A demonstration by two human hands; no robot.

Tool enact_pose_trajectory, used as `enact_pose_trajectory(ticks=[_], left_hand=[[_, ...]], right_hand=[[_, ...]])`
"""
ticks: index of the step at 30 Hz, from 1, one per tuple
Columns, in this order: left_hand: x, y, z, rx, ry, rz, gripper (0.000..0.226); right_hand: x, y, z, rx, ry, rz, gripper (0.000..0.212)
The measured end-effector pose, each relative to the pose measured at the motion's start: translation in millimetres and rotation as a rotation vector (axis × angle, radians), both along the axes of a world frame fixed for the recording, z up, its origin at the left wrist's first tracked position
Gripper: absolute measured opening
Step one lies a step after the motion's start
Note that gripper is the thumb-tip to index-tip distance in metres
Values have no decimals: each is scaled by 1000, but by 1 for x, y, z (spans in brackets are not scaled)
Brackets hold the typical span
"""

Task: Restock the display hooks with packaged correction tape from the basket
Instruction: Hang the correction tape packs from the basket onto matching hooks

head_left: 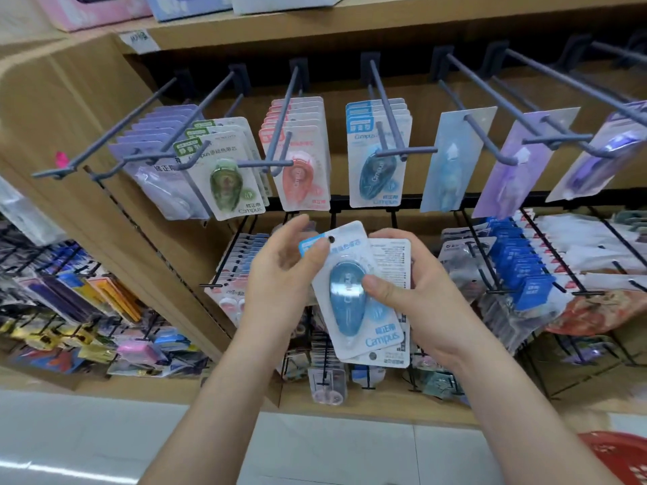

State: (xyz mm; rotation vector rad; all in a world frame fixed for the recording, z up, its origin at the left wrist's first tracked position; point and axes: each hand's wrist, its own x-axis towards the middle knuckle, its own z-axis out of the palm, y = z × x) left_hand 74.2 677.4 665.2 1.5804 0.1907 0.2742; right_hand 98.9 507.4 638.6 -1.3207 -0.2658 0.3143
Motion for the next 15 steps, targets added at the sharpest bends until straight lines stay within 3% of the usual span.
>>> enact_pose_trajectory(ticks=[2, 5, 10, 15], left_hand=[[8, -1, 3, -103, 70, -20, 8], [18, -7, 5, -99, 47, 31, 19], [32, -27, 25, 12, -146, 29, 15], [44, -47, 48, 25, -284, 2, 14]], right_hand=[[-1, 0, 0, -48, -59, 2, 46], [-1, -2, -1, -50, -84, -16, 32], [2, -13, 5, -49, -175, -119, 12], [5, -16, 15, -84, -334, -206, 16]])
